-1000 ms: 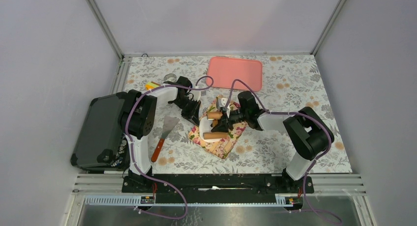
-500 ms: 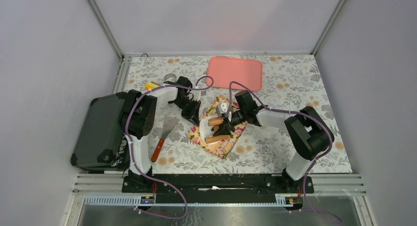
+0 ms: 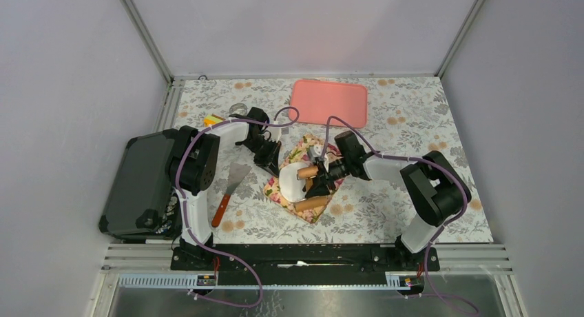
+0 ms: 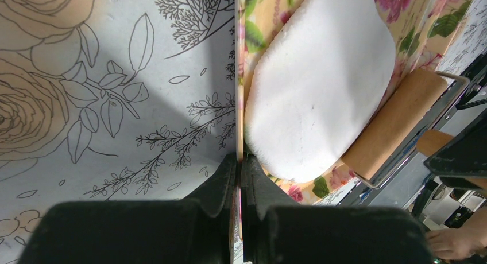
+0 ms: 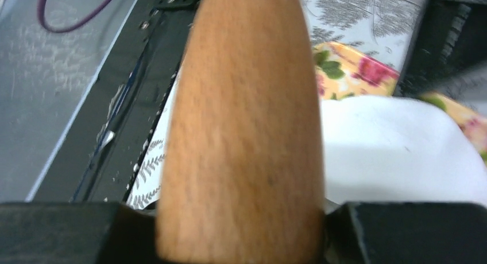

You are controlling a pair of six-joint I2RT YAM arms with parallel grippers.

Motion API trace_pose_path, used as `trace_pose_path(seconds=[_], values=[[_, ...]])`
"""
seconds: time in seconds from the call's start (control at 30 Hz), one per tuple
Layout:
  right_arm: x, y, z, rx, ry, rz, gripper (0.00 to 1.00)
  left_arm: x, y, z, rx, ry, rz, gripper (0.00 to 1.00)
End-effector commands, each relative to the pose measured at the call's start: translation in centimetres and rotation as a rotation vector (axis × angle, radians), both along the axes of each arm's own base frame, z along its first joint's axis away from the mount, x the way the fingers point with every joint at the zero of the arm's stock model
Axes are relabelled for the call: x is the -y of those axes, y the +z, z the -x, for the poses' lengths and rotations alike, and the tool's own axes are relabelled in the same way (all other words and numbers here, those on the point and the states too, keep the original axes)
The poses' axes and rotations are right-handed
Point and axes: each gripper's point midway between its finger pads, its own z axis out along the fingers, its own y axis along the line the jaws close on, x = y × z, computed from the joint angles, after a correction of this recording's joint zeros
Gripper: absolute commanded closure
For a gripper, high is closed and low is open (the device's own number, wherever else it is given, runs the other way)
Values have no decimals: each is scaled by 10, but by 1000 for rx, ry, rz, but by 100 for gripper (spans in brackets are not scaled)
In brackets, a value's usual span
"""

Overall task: Roll out the dumpling wrappers from the dough
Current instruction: Flatten out the dough on the work surface.

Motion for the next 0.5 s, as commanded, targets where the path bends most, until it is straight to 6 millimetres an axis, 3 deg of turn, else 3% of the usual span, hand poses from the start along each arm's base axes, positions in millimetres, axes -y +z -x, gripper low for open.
trace_pose_path(seconds=[0.0, 0.1, 0.17, 0.23, 0.33, 0.47], values=[[-10, 46, -50, -50, -267, -83, 100, -24, -31, 3, 16, -18, -124, 100], [-22, 74, -95, -59, -438, -171, 100, -24, -32, 3, 15, -17, -127, 100], [-30, 78, -113, -81, -500, -205, 100, -24, -32, 3, 13, -16, -128, 100], [-39, 69, -124, -99, -522, -196, 100, -23, -32, 3, 14, -18, -128, 100], [-49, 48, -126, -108, -502, -160, 100, -23, -31, 3, 15, -19, -126, 100], [-51, 8, -106, -130, -426, -58, 100, -24, -32, 3, 14, -18, -128, 100]])
